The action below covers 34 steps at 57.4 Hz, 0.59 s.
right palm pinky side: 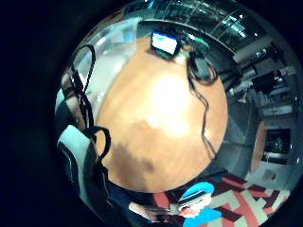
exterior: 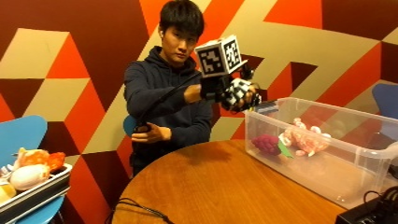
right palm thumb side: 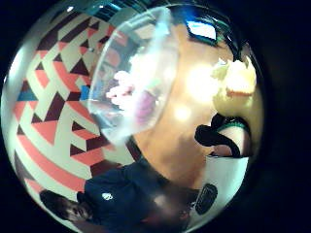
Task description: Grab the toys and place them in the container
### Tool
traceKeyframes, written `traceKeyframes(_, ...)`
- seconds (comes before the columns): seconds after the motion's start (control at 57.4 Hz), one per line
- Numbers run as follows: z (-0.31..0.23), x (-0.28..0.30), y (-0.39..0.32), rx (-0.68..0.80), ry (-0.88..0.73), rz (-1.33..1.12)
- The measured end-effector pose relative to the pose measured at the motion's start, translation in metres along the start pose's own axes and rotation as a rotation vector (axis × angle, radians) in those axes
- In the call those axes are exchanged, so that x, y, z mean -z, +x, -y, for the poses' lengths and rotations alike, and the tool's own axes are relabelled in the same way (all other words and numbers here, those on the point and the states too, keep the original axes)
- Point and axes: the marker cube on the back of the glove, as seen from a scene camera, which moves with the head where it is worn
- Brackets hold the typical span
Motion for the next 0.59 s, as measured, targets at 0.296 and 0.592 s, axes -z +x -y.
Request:
traceKeyframes(0.296, 0.07, 0.002, -0.099, 0.231, 0.154, 0.027)
traceKeyframes(0.592, 0.07, -0.045, -0.135, 0.116, 0.025, -0.022)
